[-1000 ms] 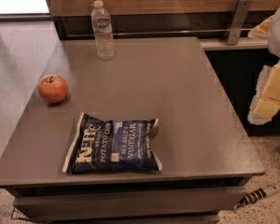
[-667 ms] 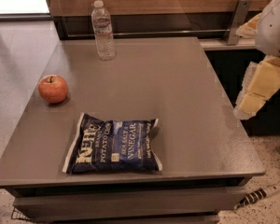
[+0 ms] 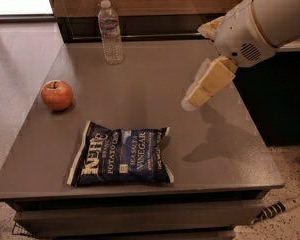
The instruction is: Pick apple
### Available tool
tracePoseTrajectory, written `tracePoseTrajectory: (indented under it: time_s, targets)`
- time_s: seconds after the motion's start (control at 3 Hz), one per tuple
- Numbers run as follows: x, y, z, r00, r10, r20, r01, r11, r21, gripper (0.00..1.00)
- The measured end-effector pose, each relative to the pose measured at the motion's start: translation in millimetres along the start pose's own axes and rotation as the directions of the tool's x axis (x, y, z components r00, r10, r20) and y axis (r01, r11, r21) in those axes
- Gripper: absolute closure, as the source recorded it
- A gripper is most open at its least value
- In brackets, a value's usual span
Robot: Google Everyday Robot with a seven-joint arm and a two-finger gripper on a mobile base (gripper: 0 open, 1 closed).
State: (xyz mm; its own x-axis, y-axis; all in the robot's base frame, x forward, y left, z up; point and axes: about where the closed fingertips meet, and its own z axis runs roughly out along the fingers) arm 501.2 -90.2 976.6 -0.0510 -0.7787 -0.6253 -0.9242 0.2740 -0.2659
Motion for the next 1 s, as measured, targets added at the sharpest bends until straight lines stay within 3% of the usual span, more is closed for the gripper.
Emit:
tracePoseTrajectory:
  time_s: [0.33,0.67,1.0]
  targets:
    - [-42,-2,35,0.982,0.042,0.186,-0.044,0.9990,0.006,0.00]
    - [-107,12,72,0.940,0.045,0.338,-0.056,0.9982,0.023,0.00]
    - [-136,19,84,0.920,0.045,0.390,-0.064,0.9973,0.036,0.00]
